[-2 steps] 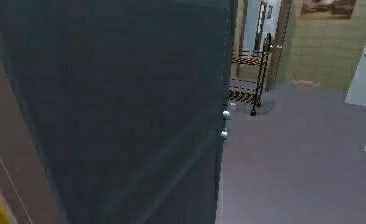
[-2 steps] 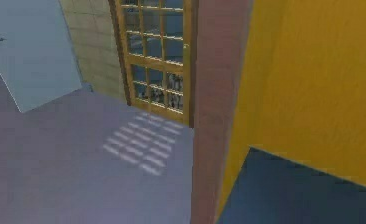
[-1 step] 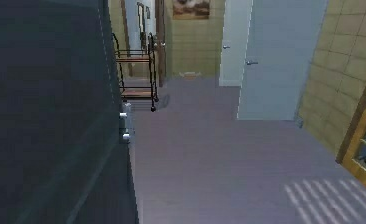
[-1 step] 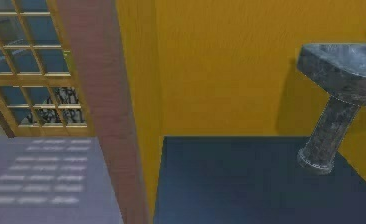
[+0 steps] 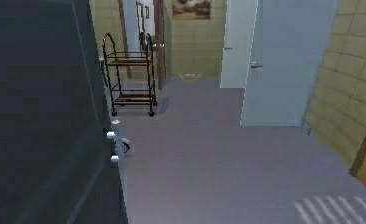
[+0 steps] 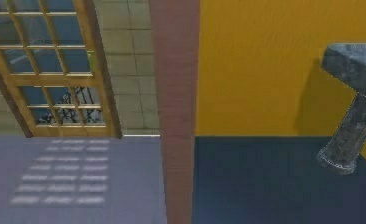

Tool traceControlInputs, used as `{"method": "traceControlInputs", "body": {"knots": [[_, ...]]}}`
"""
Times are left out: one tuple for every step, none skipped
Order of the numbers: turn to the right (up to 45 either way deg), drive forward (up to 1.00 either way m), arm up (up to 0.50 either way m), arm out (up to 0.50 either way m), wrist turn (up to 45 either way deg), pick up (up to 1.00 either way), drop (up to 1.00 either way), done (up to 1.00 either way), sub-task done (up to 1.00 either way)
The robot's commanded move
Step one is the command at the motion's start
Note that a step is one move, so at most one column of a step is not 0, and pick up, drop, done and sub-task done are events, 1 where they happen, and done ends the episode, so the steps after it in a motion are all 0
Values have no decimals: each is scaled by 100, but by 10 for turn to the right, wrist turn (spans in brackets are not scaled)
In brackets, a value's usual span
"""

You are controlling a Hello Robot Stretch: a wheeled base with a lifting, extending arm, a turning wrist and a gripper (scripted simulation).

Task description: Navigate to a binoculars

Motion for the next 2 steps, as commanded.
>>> {"method": "traceControlInputs", "body": {"knots": [[30,0,0,0,0,0,0,0,0],[0,100,0,0,0,0,0,0,0]]}}
